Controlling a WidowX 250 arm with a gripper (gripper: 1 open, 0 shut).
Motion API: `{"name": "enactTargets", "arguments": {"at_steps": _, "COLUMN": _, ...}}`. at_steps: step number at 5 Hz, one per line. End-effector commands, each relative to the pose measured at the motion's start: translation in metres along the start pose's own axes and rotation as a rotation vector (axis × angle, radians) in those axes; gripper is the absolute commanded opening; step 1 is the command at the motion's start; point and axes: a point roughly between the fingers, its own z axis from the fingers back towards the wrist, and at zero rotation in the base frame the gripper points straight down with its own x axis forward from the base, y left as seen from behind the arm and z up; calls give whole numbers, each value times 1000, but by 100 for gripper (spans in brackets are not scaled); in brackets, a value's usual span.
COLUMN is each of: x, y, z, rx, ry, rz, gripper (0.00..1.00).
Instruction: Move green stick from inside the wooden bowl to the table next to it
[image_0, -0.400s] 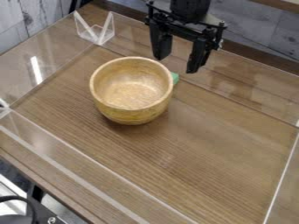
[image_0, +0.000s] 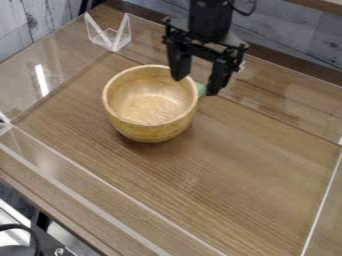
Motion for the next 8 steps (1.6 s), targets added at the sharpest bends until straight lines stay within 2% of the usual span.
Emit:
{"name": "enactTargets", "arguments": {"at_steps": 1, "x": 1, "y": -2, "z": 35, "rx": -7, "ry": -122, "rz": -6, "gripper": 100}}
{"name": "enactTargets", "arguments": {"at_steps": 2, "x": -3, "y": -16, "z": 39, "rx": -20, "ry": -144, "rz": -13, "gripper": 100}}
{"name": "enactTargets", "arguments": {"at_steps": 3, "x": 5, "y": -18, "z": 39, "rx": -21, "ry": -174, "rz": -3, "gripper": 100}}
{"name": "enactTargets", "arguments": {"at_steps": 4, "x": 8, "y": -6, "z": 37, "rx": -5, "ry": -206, "rz": 0, "gripper": 100}}
{"name": "enactTargets", "arguments": {"at_steps": 5, "x": 2, "y": -1, "z": 36, "rx": 0, "ry": -219, "rz": -18, "gripper": 100}}
{"name": "enactTargets", "arguments": {"at_steps": 7, "x": 4, "y": -21, "z": 37, "rx": -9, "ry": -242, "rz": -16, "gripper": 100}}
{"name": "enactTargets", "arguments": {"at_steps": 8, "x": 10, "y": -6, "z": 34, "rx": -3, "ry": -266, "rz": -6, "gripper": 100}}
